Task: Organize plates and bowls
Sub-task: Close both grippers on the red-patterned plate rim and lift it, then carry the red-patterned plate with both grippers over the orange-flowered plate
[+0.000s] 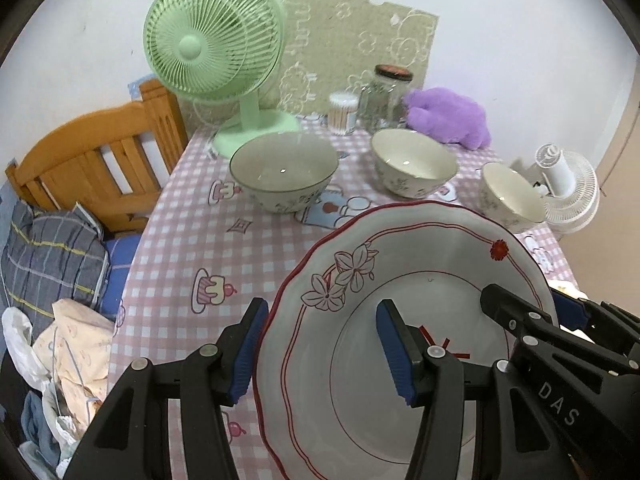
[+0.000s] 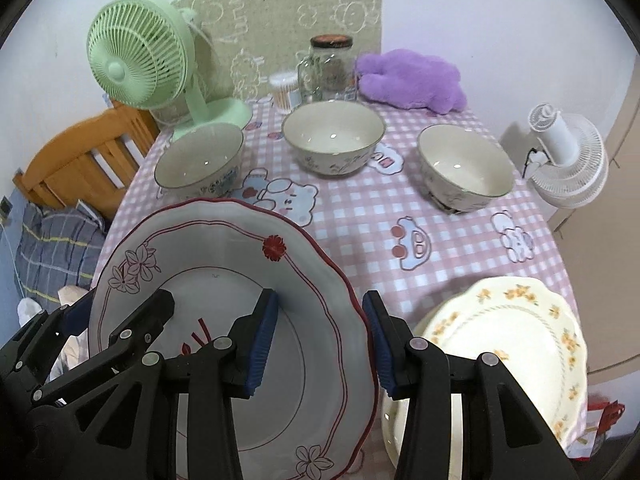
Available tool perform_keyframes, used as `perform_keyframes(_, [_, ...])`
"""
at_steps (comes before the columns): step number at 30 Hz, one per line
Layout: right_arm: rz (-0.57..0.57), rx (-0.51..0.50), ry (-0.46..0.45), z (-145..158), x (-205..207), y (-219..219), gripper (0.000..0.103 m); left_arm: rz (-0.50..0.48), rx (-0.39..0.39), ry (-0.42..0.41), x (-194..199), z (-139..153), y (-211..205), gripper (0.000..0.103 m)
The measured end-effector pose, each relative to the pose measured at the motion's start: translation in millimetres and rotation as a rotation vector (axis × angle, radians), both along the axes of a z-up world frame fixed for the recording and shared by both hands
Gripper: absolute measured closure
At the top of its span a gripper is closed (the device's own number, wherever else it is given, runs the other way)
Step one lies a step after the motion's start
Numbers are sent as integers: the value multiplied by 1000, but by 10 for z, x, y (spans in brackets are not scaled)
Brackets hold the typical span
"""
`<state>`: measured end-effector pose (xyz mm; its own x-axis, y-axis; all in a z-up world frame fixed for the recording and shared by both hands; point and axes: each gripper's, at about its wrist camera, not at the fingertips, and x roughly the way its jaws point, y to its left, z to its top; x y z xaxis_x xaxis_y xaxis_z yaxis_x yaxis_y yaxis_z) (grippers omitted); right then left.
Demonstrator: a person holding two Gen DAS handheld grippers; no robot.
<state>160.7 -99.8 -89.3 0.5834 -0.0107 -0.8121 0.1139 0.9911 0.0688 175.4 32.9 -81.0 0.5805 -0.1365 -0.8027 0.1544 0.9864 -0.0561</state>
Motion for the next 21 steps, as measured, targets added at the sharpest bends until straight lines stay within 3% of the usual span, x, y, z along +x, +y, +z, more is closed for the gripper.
perform_keyframes(8, [-14,24,-20,146,-213,-268,55,-3,19,-28,-206,147,-288,47])
perform_keyframes(21, [42,59,2,165,-450,-829,55,71,18,-25,-467,184,-836,46])
